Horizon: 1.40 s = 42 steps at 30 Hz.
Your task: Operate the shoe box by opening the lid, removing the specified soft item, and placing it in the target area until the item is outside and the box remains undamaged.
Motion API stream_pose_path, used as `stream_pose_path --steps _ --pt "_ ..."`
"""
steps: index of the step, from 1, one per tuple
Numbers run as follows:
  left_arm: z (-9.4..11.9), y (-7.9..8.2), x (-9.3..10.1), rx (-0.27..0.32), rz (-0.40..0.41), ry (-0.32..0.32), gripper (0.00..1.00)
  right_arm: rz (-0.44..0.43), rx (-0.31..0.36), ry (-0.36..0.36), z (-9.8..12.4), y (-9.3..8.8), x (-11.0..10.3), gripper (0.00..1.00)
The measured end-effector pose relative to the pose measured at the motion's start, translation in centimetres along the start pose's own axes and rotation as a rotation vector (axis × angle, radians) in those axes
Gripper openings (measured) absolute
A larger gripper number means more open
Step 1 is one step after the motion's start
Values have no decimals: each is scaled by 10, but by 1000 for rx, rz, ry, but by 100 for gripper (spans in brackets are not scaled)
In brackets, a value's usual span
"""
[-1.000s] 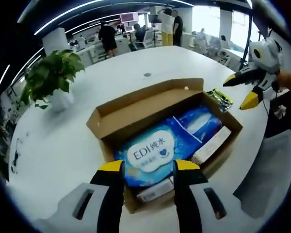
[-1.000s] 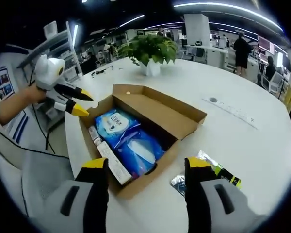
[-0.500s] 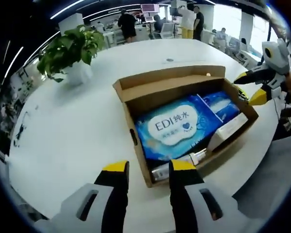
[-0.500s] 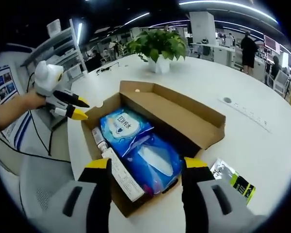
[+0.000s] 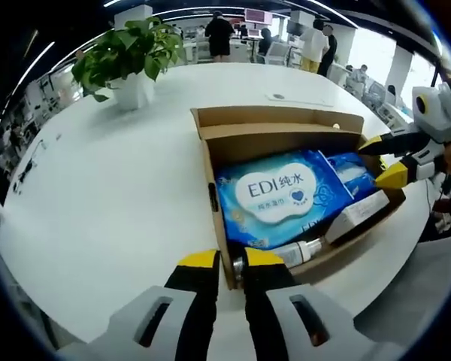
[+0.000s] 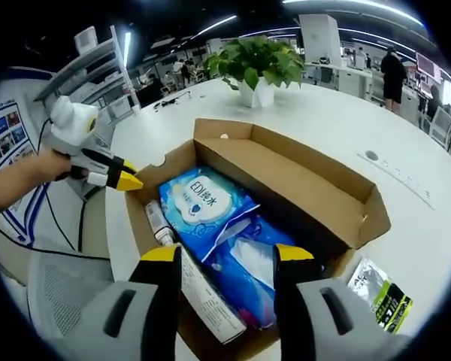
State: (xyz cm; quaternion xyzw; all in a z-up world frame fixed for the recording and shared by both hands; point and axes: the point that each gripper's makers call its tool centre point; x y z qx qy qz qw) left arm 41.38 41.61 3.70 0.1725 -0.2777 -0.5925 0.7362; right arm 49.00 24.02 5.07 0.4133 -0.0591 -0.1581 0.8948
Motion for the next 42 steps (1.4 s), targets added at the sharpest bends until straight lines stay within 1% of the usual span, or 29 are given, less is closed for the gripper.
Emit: stream_pose_path --steps 2,6,11,13,20,26,29,32,34,35,36,38,42 --pt "0 0 -3 8 6 4 5 -3 -4 3 -4 1 0 42" --pt "-1 0 -4 14 49 -7 5 -14 -16 9 -15 0 -1 40" --pt "0 0 -4 25 61 0 4 -32 -21 3 -26 1 3 35" --pt "0 0 -4 28 64 5 3 -42 -33 -1 -31 -1 5 34" --pt "-1 1 -5 26 82 17 2 -89 -24 -7 -44 2 8 26" --pt "-1 0 -6 32 91 26 2 -149 -32 16 -53 0 3 22" --pt "-1 0 -5 31 86 29 2 -198 -36 29 -57 -1 0 19" --pt "-1 0 -5 30 84 31 2 -233 -41 34 -63 -3 -3 14" --pt "-1 0 -5 30 83 32 2 -235 -44 37 -65 -4 -5 6" --pt "-1 0 -5 30 85 32 2 -243 -46 43 -66 -4 -6 4" --pt "-1 0 -5 29 86 33 2 -249 -42 30 -65 -3 -4 3" --pt "-1 0 -5 29 87 34 2 -227 -43 23 -64 -3 -5 3" --pt "-1 0 -5 31 84 35 2 -214 -29 8 -57 -1 -4 0"
Point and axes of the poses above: the point that each gripper's makers call its tool centre point, and the gripper's own axes: z roughly backward along the fingers, x roughly to its right, y roughly out of its top, and after that the axes turned 14 degrees about z, right-handed
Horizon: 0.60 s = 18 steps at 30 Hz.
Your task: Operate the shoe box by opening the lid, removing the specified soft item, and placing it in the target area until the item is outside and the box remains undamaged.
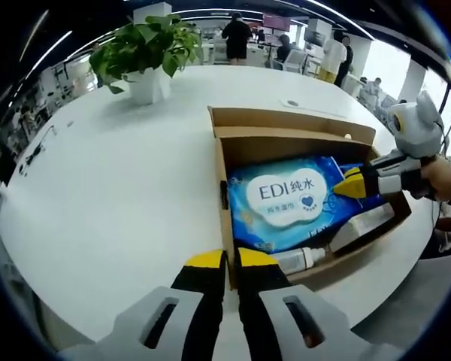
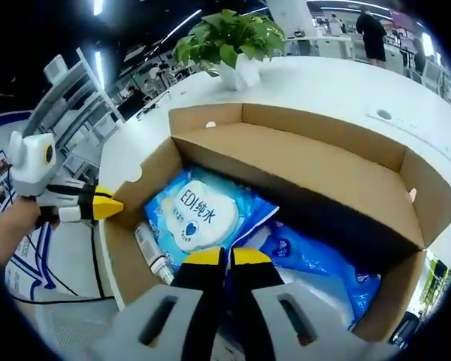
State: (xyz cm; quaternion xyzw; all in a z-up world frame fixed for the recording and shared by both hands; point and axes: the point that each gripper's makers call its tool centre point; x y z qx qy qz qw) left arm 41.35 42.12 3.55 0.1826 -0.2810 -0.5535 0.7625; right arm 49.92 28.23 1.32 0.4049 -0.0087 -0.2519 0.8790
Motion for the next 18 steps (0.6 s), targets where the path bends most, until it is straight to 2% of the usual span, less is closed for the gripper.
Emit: stream_pose_path --steps 6,14,18 --pt "0 0 0 -3 -7 2 2 43 19 -30 14 1 8 0" --pt "0 0 1 -7 -15 4 2 44 40 -53 31 -6 18 0" --pt "1 0 2 -21 -40 2 3 39 36 -63 31 -8 20 0"
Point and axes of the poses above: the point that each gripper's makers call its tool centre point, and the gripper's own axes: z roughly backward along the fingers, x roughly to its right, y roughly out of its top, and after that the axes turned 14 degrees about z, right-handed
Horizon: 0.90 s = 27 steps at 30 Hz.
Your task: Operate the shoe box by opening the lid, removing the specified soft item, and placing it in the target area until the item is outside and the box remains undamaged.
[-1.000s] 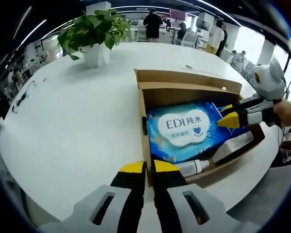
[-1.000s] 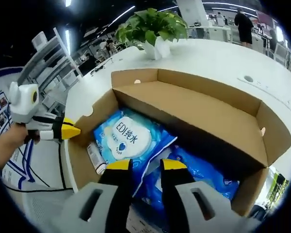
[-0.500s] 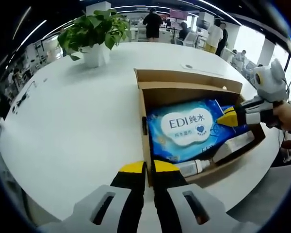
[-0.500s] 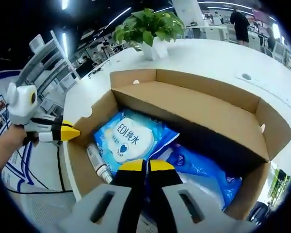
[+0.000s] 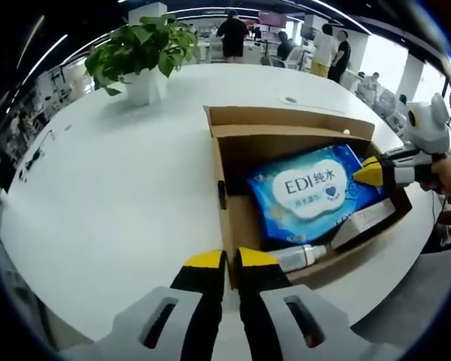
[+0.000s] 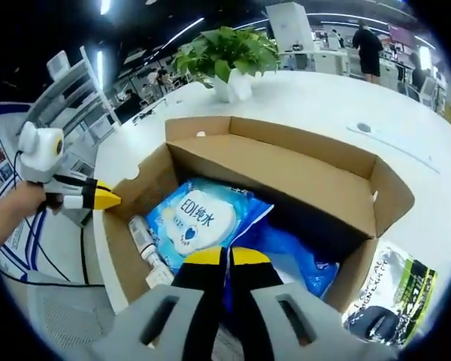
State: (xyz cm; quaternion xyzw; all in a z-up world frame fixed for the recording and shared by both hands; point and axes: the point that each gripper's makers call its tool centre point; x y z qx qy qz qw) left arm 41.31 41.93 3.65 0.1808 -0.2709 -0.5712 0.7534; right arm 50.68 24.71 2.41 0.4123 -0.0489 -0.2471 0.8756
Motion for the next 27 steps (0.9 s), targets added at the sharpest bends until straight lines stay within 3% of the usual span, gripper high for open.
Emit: stream_pose_path --steps 3,7,13,17,21,27 --pt "4 3 2 -8 -22 -2 3 1 0 -4 -1 -1 0 0" --pt "11 18 5 28 -43 -12 4 1 -3 -4 -2 -2 1 0" --pt "9 33 26 48 -121 -60 8 6 -7 -4 -2 -4 2 0" --pt "0 31 41 32 -167 -102 10 3 -9 -5 -3 -6 3 0" --pt "-15 22 53 -25 -222 -129 13 1 -10 -2 -3 -7 4 0" --pt "-37 11 54 -103 -220 -126 16 -4 -9 2 -3 -7 4 0"
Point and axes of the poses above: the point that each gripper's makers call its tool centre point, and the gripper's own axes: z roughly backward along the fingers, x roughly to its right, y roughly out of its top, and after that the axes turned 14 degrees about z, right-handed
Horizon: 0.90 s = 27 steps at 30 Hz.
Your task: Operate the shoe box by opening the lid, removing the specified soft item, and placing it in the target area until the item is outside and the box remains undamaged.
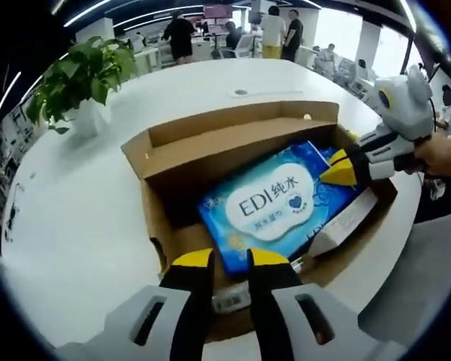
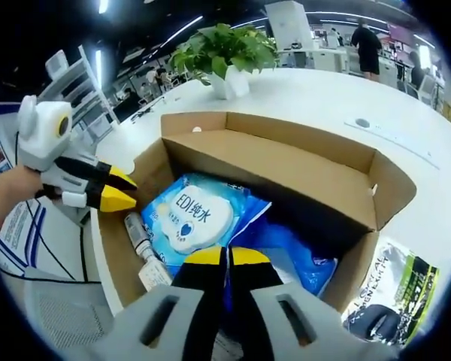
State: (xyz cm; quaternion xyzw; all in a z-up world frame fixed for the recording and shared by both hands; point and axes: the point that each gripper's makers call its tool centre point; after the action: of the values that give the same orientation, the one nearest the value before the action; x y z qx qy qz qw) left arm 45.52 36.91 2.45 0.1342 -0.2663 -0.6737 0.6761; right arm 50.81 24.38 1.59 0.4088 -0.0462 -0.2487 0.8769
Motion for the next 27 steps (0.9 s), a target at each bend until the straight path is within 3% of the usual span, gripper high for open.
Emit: stream_pose_path --steps 16,22,25,27 --pt "-34 -13 -5 -112 27 9 15 0 0 6 0 -1 0 0" --pt "-41 -13 -6 -119 54 13 16 -8 2 8 0 -1 -1 0" --pt "-43 -10 -9 -104 89 16 11 -16 7 10 -1 -1 0 0" --pt "-43 -8 -11 -83 61 23 2 -29 11 11 0 -1 0 0"
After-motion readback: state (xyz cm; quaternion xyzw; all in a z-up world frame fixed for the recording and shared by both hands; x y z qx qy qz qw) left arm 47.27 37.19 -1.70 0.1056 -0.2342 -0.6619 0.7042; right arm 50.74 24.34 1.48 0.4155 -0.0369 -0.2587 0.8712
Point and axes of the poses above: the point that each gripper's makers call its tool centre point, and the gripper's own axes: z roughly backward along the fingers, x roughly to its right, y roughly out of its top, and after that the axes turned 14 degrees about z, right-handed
